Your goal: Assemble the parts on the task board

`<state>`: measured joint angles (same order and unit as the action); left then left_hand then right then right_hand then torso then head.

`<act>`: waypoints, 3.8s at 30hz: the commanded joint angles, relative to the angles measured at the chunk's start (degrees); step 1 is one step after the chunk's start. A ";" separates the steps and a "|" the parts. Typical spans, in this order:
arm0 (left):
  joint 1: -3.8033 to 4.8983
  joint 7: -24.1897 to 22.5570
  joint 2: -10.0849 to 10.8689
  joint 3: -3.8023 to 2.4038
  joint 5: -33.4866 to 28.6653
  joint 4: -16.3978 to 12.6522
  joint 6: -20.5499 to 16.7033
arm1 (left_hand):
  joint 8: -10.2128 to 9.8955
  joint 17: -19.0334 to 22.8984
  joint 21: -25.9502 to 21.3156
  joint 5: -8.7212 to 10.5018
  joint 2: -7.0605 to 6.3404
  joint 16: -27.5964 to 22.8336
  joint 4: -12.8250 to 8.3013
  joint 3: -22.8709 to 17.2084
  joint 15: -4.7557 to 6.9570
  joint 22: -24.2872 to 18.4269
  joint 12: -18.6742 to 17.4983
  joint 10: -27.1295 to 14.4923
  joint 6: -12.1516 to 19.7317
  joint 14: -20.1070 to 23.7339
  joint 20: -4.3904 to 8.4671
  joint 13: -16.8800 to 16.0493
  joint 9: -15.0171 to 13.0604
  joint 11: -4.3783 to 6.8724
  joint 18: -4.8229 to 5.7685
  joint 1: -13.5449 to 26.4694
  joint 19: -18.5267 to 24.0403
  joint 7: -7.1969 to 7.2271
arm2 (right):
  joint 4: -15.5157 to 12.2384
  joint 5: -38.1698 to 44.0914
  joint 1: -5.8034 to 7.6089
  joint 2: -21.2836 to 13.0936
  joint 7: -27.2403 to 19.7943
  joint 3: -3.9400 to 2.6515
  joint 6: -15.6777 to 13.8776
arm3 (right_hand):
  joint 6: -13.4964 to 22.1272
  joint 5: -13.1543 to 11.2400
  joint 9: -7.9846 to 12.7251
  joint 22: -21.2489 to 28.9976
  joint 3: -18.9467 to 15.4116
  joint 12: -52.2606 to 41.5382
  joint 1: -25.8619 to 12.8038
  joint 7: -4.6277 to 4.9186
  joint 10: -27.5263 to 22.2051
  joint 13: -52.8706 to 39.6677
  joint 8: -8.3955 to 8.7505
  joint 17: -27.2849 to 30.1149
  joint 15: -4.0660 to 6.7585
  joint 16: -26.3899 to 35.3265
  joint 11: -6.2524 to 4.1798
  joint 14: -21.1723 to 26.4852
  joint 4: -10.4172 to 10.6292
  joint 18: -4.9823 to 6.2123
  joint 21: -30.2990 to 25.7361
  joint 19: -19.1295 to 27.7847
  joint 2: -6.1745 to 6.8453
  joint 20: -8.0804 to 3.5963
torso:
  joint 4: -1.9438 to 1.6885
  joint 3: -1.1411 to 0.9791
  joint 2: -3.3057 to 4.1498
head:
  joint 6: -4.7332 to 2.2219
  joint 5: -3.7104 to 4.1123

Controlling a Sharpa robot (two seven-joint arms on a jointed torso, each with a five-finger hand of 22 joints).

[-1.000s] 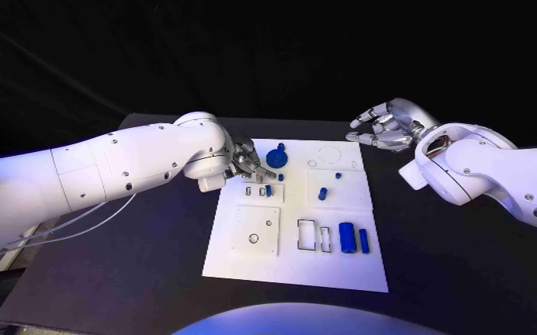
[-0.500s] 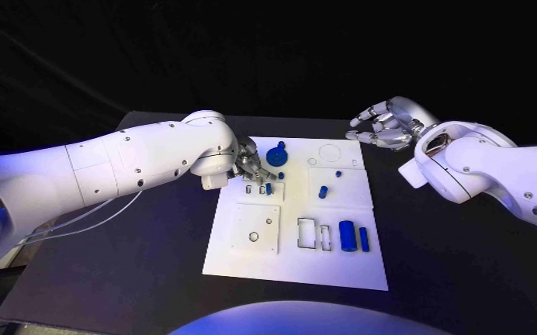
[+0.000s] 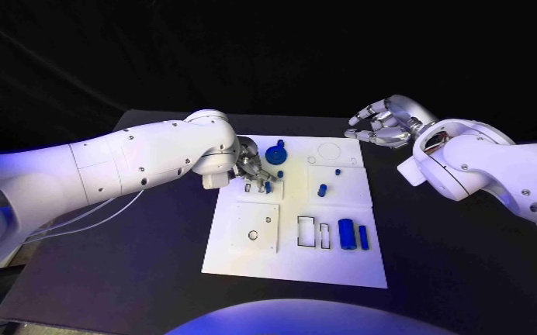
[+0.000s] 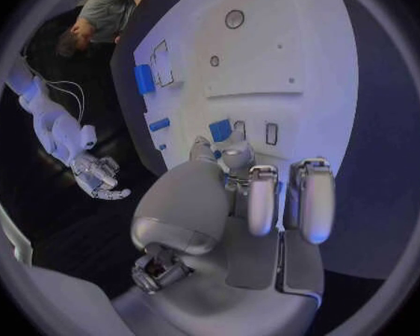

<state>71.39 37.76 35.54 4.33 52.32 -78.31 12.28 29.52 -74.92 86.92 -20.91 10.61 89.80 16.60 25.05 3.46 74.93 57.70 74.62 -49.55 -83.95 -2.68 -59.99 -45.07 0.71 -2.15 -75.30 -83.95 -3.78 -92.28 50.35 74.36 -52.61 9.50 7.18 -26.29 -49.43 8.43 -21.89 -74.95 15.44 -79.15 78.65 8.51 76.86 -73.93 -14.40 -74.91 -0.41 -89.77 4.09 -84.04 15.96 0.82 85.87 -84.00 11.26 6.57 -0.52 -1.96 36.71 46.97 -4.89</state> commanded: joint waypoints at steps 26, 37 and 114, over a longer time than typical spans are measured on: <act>0.13 -0.04 -0.62 0.05 -1.13 -0.27 2.26 | 0.92 -15.08 0.35 -4.38 1.38 0.20 -0.05 0.98 0.93 10.28 0.30 -0.61 0.14 -6.05 0.54 0.00 -1.04 0.55 0.97 -4.95 -2.80 0.87 | 0.51 0.76 -0.01 0.51 0.42 -0.01 1.42 | -0.33 0.53 -0.27 -12.82 0.36 0.35 -0.54 -0.14 -0.23 0.10 -0.42 -15.09 0.46 -0.23 -0.25 -5.96 0.16 0.42 -0.45 -3.16 0.27 -0.38 | 0.00 -0.05 -0.04 | 0.49 0.12; 0.13 0.10 -1.09 0.06 -1.26 0.19 3.00 | 0.90 -15.08 0.38 -4.72 1.71 0.20 -0.01 0.91 0.97 10.36 0.27 -0.64 0.20 -6.05 0.58 0.03 -1.06 0.58 0.98 -5.50 -2.84 0.89 | 0.56 0.77 -0.02 0.53 0.52 0.00 1.53 | -0.33 0.53 -0.27 -12.82 0.36 0.35 -0.54 -0.14 -0.23 0.10 -0.42 -15.09 0.46 -0.23 -0.25 -5.96 0.16 0.42 -0.45 -3.16 0.27 -0.38 | 0.04 0.00 0.04 | 0.59 0.25; 0.07 -2.04 1.26 0.63 4.44 -2.10 -1.95 | 6.97 -15.08 0.04 -13.68 -20.48 0.20 -19.45 -73.07 1.61 11.69 0.94 3.55 -2.56 -6.05 1.26 -0.04 -7.90 1.23 1.04 15.88 -3.10 1.56 | 1.00 0.92 -0.17 0.28 0.63 0.04 1.71 | -0.42 0.88 -0.55 -12.75 0.64 0.34 -0.66 -0.22 -0.15 0.10 -0.62 -14.88 0.55 -0.15 -0.34 -5.91 0.14 0.46 -0.62 -3.08 0.36 -0.46 | -0.03 -0.04 0.00 | 1.31 -0.26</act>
<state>71.46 36.13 36.95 4.97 52.38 -80.20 9.50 36.36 -74.90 87.13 -34.53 -9.97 89.79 9.22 -36.36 4.70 74.94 58.26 77.84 -51.65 -83.94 -1.74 -59.98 -53.02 1.84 -2.18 -59.84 -83.83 -2.33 -91.28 50.62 74.24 -52.36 10.16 7.23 -25.21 -49.61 9.11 -22.34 -74.91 15.76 -79.15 78.43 8.32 76.86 -73.85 -14.62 -74.93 -0.41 -89.77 4.09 -84.04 15.97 0.82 85.43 -84.00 11.48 6.57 -0.59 -1.99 36.71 48.22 -5.08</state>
